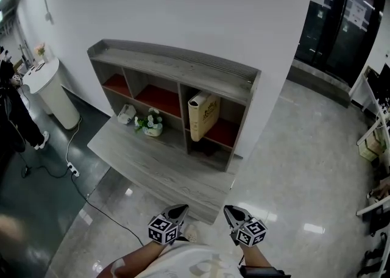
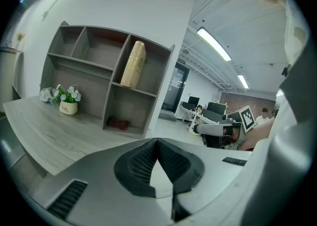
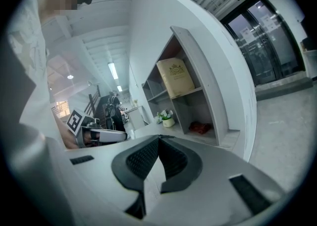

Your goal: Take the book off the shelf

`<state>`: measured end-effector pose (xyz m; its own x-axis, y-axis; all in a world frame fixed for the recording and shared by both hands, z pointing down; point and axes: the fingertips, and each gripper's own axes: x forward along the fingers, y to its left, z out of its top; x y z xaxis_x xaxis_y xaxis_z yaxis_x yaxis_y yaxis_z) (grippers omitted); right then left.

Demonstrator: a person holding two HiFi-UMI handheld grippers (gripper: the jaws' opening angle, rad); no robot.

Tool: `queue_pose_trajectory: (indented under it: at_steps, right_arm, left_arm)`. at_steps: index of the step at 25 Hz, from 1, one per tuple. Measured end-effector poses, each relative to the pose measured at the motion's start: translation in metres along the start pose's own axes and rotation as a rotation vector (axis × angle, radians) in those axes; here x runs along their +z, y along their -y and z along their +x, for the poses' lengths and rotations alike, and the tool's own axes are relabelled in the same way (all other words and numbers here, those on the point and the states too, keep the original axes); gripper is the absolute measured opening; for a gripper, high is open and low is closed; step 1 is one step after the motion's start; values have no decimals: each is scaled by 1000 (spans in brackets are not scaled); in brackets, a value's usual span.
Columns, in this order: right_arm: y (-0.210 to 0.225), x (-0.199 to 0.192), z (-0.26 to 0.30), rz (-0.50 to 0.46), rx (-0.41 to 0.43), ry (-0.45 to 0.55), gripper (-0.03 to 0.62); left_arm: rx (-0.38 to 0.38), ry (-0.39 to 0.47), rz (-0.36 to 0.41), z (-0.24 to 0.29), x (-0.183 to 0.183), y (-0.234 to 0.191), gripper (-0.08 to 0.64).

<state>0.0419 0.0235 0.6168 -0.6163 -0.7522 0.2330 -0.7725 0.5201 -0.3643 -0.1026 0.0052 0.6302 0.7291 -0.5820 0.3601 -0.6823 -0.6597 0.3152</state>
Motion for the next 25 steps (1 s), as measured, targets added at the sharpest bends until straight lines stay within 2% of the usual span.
queue_pose_trajectory:
  at_steps: [25]
  right_arm:
    - [59, 55, 103, -1, -52, 23, 3]
  left_arm:
    - [-45, 30, 4, 70, 64, -103, 2]
